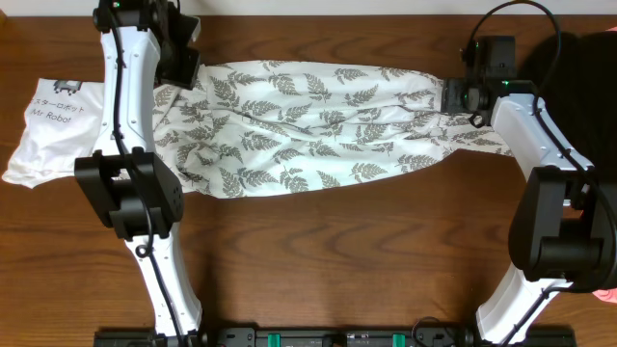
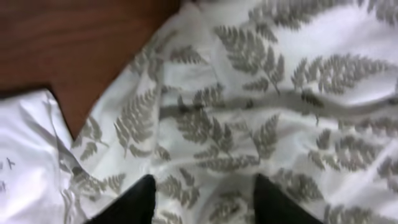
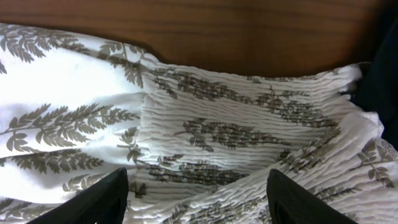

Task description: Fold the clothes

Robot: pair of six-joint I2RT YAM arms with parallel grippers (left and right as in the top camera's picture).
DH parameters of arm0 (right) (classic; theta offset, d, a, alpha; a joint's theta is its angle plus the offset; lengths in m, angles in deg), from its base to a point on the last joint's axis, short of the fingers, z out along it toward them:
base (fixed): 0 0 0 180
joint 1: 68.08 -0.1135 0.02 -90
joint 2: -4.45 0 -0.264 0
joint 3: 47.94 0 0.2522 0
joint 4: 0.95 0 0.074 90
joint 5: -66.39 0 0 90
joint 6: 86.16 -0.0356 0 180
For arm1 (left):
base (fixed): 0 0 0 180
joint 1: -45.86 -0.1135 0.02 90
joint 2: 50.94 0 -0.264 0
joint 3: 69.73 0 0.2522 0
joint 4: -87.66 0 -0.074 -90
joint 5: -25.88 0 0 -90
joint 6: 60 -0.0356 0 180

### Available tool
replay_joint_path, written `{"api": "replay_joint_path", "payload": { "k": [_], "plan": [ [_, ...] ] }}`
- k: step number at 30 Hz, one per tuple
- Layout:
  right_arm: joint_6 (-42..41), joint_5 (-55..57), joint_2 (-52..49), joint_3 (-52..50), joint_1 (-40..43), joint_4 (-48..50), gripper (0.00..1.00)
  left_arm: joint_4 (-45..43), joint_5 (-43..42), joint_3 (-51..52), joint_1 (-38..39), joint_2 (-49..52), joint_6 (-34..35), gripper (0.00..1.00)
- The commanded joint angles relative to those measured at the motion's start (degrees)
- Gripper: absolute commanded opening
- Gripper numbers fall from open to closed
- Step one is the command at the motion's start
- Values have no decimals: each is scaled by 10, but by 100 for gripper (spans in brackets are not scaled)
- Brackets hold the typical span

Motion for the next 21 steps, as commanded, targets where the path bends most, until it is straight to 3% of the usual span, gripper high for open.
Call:
{"api": "replay_joint_path", "payload": {
  "k": [1, 7, 11, 21],
  "plan": [
    [11, 6, 10, 10, 8, -5, 70, -28, 28, 1, -3, 28, -31, 58],
    [11, 6, 10, 10, 8, -8, 70, -94, 40, 1, -4, 58, -85, 59],
    [11, 6, 10, 10, 8, -18, 70, -118, 90, 1, -10, 87, -90, 60],
    [11, 6, 10, 10, 8, -37, 71, -126, 90, 1, -41, 141, -96, 58]
  ]
}}
